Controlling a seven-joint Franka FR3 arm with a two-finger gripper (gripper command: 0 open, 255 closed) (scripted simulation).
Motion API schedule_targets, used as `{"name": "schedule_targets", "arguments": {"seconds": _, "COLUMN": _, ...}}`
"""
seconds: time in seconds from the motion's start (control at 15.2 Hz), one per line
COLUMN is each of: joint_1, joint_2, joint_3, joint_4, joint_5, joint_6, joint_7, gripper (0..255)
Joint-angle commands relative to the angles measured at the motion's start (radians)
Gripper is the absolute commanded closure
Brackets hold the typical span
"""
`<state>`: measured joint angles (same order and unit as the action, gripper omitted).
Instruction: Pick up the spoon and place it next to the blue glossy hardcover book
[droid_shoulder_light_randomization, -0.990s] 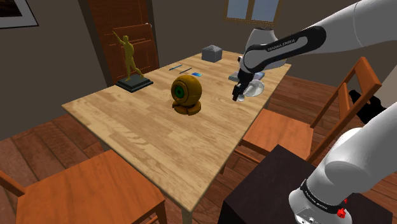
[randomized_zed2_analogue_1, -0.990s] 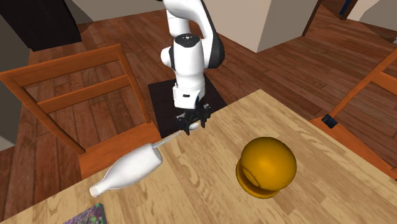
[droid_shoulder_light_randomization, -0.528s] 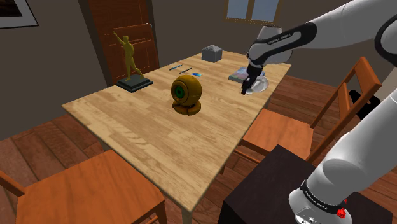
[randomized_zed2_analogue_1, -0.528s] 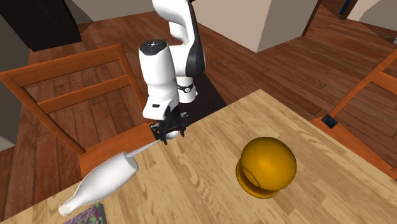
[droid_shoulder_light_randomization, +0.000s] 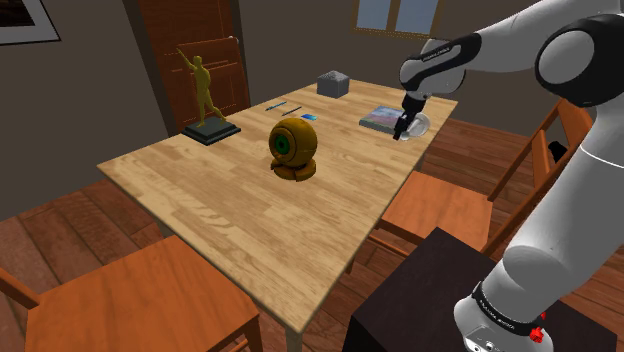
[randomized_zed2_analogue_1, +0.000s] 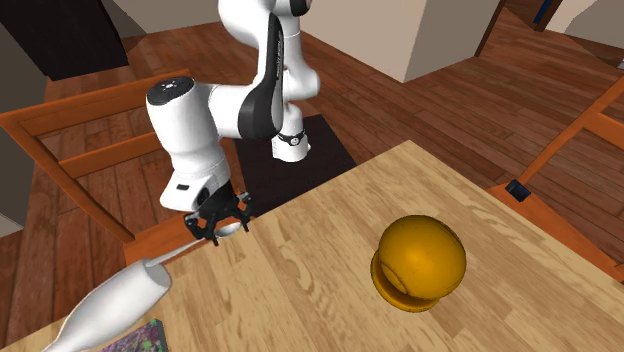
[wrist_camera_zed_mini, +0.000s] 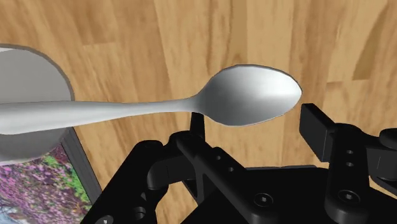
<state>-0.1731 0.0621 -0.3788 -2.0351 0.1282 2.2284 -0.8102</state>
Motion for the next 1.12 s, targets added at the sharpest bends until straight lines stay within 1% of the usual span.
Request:
{"name": "schedule_targets", "arguments": {"seconds": 0.0, "joint_1": -0.026, "joint_2": 0.049, "joint_3": -0.018, "joint_4": 0.068, "joint_5": 0.029, "joint_6": -0.028, "joint_7": -0.057, "gripper": 255}}
{"name": "schedule_targets", "arguments": {"seconds": 0.26, "joint_1": -0.089, "joint_2": 0.162, "joint_3": -0.041, "joint_4": 0.21, "joint_5": 0.093, "joint_6": -0.079, "joint_7": -0.158, "gripper": 255}}
{"name": "schedule_targets", "arguments": {"seconds": 0.59, "joint_1": -0.188, "joint_2": 0.321, "joint_3": -0.051, "joint_4": 0.426, "joint_5": 0.169, "joint_6": -0.164, "joint_7": -0.263, "gripper": 255}}
{"name": "schedule_targets", "arguments": {"seconds": 0.86, "joint_1": -0.284, "joint_2": 0.465, "joint_3": -0.046, "joint_4": 0.642, "joint_5": 0.222, "joint_6": -0.252, "joint_7": -0.322, "gripper": 255}}
{"name": "schedule_targets", "arguments": {"seconds": 1.06, "joint_1": -0.368, "joint_2": 0.593, "joint_3": -0.034, "joint_4": 0.848, "joint_5": 0.256, "joint_6": -0.337, "joint_7": -0.348, "gripper": 255}}
